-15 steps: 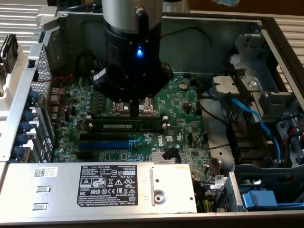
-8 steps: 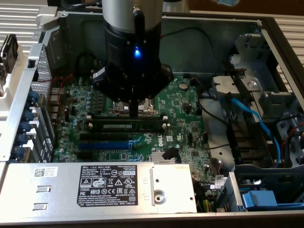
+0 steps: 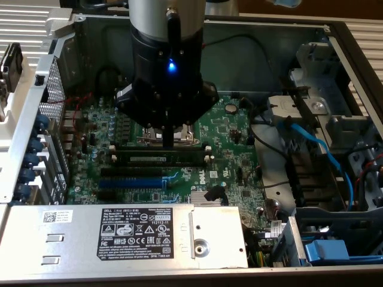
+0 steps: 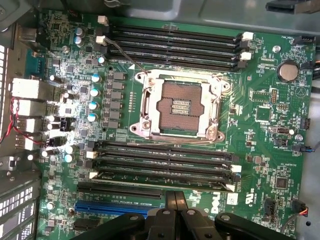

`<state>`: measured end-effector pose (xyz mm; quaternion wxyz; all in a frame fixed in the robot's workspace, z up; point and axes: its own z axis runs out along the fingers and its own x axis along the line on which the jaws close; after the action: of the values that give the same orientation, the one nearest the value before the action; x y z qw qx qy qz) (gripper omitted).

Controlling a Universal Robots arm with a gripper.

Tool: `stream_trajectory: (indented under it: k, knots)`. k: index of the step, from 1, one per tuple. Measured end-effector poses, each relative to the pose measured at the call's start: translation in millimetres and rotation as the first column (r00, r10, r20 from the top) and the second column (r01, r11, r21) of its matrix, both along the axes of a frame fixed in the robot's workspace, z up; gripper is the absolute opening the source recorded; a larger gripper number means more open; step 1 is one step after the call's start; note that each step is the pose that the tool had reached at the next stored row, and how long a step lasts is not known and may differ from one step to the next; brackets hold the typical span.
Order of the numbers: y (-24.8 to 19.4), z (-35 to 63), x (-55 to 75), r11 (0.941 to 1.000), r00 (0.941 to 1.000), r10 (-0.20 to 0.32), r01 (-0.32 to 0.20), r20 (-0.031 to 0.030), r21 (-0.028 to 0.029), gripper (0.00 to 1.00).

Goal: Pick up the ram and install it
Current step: 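Press down the ram until it locks into place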

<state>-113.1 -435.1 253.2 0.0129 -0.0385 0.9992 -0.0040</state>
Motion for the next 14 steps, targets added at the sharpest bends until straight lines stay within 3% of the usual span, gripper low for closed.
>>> stream_trajectory:
  k: [2,9,14]
  knots:
    - [0.0,0.0,0.0,1.0000,1.0000,-0.002,0.002,-0.0012,0.0001,0.10]
    - [-1.9,0.0,0.3,0.9999,0.9998,-0.016,0.016,-0.0137,0.0003,0.10]
    - [-3.1,0.0,0.6,0.9998,0.9997,-0.018,0.018,-0.0162,0.0009,0.10]
